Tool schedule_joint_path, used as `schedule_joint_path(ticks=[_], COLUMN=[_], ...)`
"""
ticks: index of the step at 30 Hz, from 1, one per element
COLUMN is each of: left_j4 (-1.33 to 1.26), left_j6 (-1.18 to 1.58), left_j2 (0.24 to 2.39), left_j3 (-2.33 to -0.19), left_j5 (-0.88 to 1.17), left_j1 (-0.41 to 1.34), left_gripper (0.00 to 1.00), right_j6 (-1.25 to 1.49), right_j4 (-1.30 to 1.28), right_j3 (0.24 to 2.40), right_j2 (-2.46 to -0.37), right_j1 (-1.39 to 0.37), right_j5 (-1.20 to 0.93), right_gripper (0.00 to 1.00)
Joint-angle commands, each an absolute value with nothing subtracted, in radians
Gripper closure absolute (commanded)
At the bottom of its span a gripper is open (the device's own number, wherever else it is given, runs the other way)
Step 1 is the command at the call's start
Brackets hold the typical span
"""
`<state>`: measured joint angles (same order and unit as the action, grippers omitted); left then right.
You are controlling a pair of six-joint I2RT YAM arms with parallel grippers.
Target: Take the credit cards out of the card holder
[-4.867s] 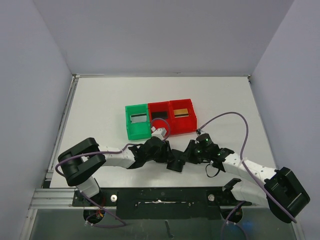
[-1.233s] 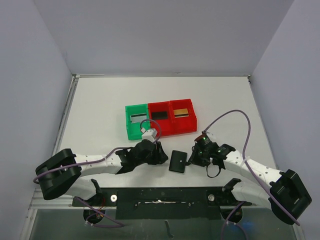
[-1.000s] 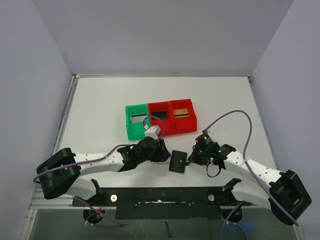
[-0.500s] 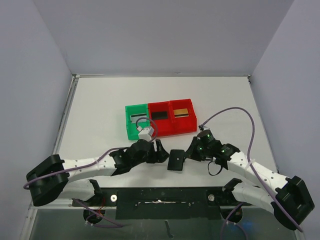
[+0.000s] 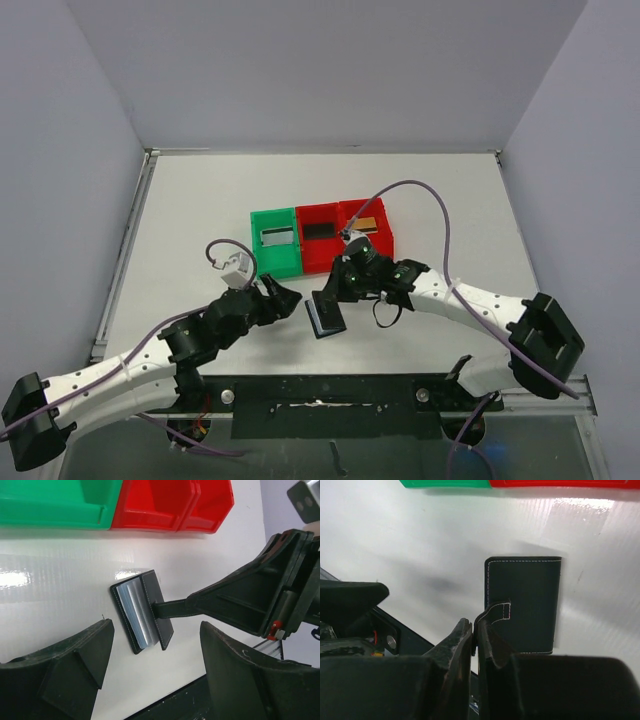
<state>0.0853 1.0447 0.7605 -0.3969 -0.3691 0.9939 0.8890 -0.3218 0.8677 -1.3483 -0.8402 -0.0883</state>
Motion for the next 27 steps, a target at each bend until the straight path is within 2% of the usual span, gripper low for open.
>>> schedule_joint_path(ticks=[1, 7, 16, 27], left_j4=[0.186, 0.137, -0.007, -0.145], left_j6=[1.072, 1.062, 1.004, 0.974], left_j2=[0.708, 0.755, 0.926, 1.214], left_j3=[-0.396, -0.400, -0.480, -0.591], left_j5=[-0.431, -0.389, -0.292, -0.147], left_j1=[0.985, 0.983, 0.982, 0.985], left_gripper=[0.31, 0.31, 0.32, 0.36], right_j6=[0.897, 0.933, 0.919, 0.942], right_j4=[-0.255, -0.258, -0.158, -0.192], right_j3=[0.908, 0.827, 0.481, 0.461], right_j2=[-1.363, -1.269, -1.067, -1.083], right_j1=[-0.866, -0.802, -0.556, -0.524], right_j5=[-0.088, -0.062, -0.200, -0.137], right_gripper=[1.00, 1.00, 1.00, 1.00])
